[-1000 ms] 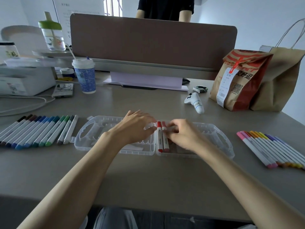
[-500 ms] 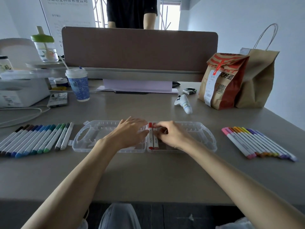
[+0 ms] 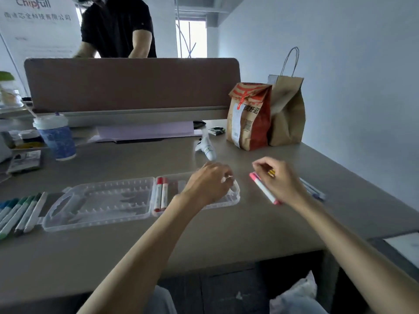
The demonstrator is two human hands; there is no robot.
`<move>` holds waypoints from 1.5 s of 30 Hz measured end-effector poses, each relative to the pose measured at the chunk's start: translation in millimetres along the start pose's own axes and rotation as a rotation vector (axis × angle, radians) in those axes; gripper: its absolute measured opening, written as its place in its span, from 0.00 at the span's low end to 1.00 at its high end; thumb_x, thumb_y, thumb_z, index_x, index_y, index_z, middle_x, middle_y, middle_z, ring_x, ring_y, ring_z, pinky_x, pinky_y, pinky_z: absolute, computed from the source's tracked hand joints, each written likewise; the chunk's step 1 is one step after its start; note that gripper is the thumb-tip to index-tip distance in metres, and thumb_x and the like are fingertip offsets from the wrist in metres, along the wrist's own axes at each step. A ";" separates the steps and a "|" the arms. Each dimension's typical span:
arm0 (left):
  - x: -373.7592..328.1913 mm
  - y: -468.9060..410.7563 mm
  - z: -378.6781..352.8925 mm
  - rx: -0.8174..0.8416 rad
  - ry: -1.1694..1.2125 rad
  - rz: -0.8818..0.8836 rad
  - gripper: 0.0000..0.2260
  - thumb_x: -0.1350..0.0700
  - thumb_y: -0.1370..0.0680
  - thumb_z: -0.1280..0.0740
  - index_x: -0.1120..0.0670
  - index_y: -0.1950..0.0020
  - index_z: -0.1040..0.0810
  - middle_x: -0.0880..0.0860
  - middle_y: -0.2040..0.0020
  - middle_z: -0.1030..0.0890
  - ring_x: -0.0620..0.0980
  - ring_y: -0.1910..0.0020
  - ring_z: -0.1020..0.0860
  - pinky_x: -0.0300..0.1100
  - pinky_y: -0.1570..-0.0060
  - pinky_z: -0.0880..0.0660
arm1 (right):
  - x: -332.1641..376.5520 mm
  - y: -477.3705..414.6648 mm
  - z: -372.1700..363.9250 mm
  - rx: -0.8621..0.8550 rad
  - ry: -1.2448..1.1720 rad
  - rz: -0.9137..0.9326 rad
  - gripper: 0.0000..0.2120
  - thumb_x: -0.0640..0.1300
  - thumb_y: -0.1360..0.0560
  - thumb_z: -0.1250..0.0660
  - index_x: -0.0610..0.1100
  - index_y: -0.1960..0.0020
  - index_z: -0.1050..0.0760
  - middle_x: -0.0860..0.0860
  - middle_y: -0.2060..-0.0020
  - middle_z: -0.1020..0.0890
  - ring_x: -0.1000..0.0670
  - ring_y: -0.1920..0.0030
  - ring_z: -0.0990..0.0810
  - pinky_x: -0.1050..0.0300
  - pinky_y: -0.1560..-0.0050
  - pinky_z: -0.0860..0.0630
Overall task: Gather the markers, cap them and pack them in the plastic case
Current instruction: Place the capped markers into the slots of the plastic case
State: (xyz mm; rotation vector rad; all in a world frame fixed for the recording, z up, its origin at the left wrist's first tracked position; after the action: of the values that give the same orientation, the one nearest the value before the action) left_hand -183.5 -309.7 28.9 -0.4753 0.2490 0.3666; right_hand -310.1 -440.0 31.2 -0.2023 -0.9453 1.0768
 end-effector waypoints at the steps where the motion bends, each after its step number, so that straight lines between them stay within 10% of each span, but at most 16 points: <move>1: -17.1 -7.2 -11.0 0.015 -0.030 0.003 0.07 0.51 0.21 0.38 0.50 0.51 0.21 0.48 0.48 0.19 0.50 0.43 0.25 0.45 0.47 0.31 | -11.6 5.8 11.6 -0.057 0.047 0.003 0.06 0.45 0.22 0.33 0.46 0.50 0.18 0.54 0.56 0.16 0.52 0.54 0.18 0.59 0.52 0.26; 13: -52.1 -57.7 -74.5 0.301 -0.158 0.226 0.20 0.37 0.25 0.36 0.53 0.50 0.22 0.54 0.46 0.20 0.55 0.41 0.24 0.56 0.32 0.41 | -55.0 29.3 29.5 -0.112 0.257 0.052 0.14 0.52 0.24 0.41 0.44 0.52 0.21 0.47 0.57 0.18 0.44 0.55 0.21 0.50 0.54 0.24; 21: -42.0 -56.5 -74.2 0.283 -0.008 0.268 0.18 0.43 0.24 0.35 0.52 0.68 0.32 0.51 0.65 0.27 0.53 0.57 0.27 0.45 0.54 0.37 | -53.9 31.7 36.5 -0.129 0.233 0.044 0.11 0.44 0.27 0.36 0.43 0.48 0.20 0.48 0.54 0.17 0.46 0.50 0.21 0.51 0.50 0.23; 31: -46.2 -58.5 -73.1 0.223 -0.046 0.317 0.18 0.43 0.29 0.34 0.54 0.70 0.31 0.51 0.68 0.27 0.54 0.61 0.26 0.56 0.37 0.36 | -49.4 31.5 30.6 -0.043 0.313 0.045 0.07 0.45 0.27 0.32 0.44 0.51 0.19 0.48 0.57 0.17 0.48 0.52 0.23 0.55 0.53 0.27; 45: -50.0 -43.5 -23.9 -0.085 0.698 0.197 0.11 0.54 0.28 0.34 0.56 0.70 0.23 0.51 0.71 0.21 0.44 0.73 0.28 0.40 0.69 0.30 | -49.7 33.9 26.2 0.017 0.322 0.028 0.05 0.45 0.25 0.32 0.47 0.53 0.18 0.49 0.50 0.16 0.50 0.43 0.23 0.63 0.44 0.33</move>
State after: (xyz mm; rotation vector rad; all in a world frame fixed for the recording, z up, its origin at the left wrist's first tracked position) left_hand -215.0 -371.5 41.5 -0.6552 0.9654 0.3946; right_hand -358.7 -471.4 0.3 -0.3639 -0.6458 1.0404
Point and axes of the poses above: each hand's wrist, its own y-axis away from the middle knuckle, its own z-axis out of the back of the hand, x = y × z, the point moved 6 cm from there along -y, towards the middle knuckle
